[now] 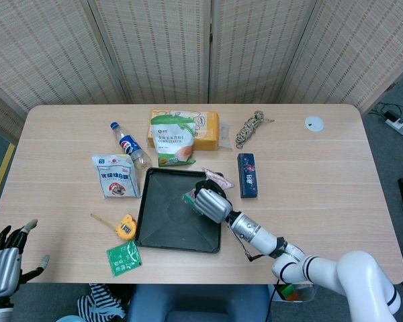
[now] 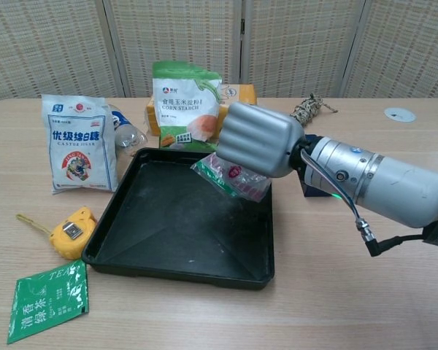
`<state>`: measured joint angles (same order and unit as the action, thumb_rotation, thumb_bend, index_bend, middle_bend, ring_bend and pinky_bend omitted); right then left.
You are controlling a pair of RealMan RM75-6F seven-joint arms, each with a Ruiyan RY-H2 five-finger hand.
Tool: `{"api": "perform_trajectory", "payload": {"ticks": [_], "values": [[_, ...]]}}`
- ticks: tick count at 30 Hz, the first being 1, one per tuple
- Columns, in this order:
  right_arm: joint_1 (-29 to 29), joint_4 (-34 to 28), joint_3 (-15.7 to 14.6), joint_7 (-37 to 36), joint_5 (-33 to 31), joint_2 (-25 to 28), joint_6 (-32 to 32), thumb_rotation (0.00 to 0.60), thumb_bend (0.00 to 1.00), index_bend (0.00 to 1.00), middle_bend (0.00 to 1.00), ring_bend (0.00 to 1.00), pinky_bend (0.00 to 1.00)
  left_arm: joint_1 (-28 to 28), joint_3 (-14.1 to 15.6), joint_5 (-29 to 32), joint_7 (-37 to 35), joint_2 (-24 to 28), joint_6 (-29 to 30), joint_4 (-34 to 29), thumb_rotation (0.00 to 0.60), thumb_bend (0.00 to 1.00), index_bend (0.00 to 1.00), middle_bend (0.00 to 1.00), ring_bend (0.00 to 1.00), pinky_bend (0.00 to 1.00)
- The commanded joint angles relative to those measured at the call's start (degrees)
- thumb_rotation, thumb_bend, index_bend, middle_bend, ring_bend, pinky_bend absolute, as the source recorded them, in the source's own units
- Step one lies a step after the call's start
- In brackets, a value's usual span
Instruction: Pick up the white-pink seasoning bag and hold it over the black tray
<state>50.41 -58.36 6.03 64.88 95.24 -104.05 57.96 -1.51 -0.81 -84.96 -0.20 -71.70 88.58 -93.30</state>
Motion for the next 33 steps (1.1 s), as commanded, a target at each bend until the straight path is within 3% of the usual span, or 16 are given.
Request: {"api": "perform_trajectory", "payload": {"ticks": [1,21,33], "values": [[-0.23,0.26,0.24,1.47,-0.74,-0.04,-0.10,0.600,0.37,0.65,0.55,1.00,0.89,-0.02,-0.02,0.05,-0.10,0.04,0.00,0.01,0.600,0.35,0.14,0.22,0.19,0.07],[0.46,-0.96,-0.68,9.82,-1.63,-0.09,-2.25,0.600,0.37,0.66,0.56,1.00,0.89,0.16,0.00,-0.09,-0.03,-0.26,-0.29,0.10,0.600,0.35,0.13,0.22,0.19,0.07],[-0.18,-0.45,0.30,13.17,-3.78,-2.14,-1.50,0.600,0.37,0.66,0.56,1.00,0.89,-0.06,0.12,0.15,-0.37,-0.14,-0.32,0.45,0.600,0.35,0.13,0.22,0.19,0.07]]}}
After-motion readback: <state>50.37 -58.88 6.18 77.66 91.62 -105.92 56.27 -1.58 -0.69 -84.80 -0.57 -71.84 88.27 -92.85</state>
